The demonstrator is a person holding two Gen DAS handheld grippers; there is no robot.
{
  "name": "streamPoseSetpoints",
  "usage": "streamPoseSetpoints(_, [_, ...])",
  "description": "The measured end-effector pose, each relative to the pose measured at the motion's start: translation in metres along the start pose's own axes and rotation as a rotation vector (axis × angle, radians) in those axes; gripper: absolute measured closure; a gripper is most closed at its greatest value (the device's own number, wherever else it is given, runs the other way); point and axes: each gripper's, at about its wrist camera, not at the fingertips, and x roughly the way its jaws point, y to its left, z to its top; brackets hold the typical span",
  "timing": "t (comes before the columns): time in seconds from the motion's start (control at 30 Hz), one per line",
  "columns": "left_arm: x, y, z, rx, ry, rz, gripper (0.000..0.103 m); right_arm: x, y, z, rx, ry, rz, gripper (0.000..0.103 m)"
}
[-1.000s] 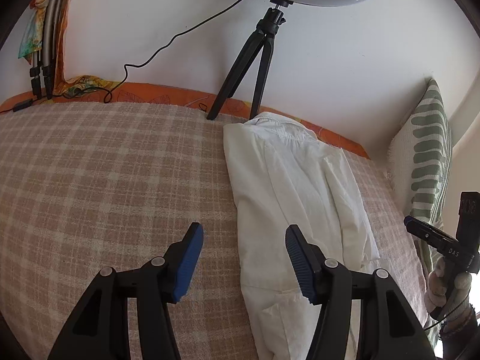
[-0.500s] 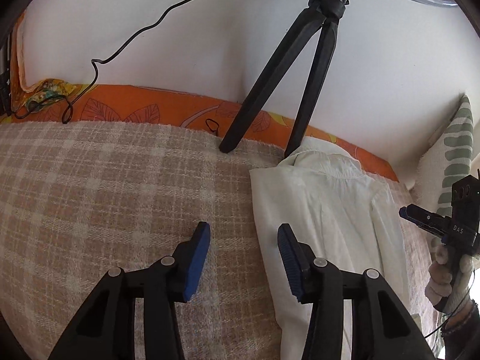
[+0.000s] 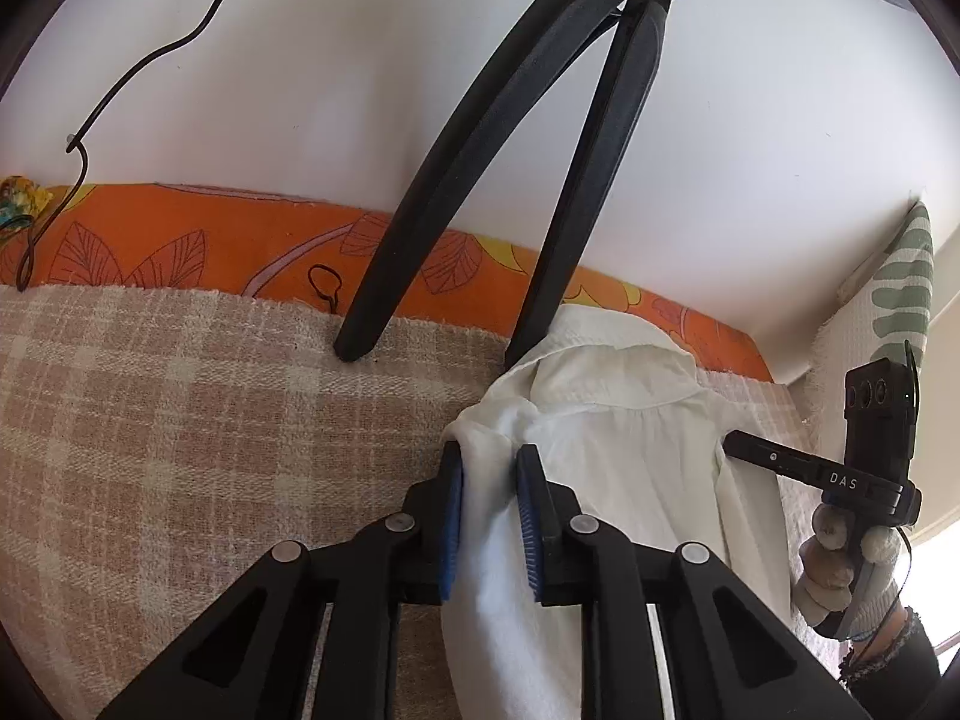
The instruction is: Fold small clothes
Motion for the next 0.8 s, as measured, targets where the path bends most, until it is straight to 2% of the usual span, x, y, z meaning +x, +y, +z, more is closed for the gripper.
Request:
streamPoseSetpoints(0.13, [-0.015,-0.002,-0.001,-0.01,-0.061,-0.015,0.099,-0.01,0.004,0.001,-0.022,-0.024,-0.01,0.102])
streamPoseSetpoints(0.5, [-0.077,-0.039,-0.014,0.046,-0.132,-0.041,0.102,-0.081,0.036,-0.006,-0.079,-0.127,0.003,0.103])
streamPoseSetpoints(0.8, [-0.146,-0.065,-0.052,0.073,-0.167,-0.051,0.102,-0.143,0.081,-0.041,-0.111,-0.185,-0.004,0.103])
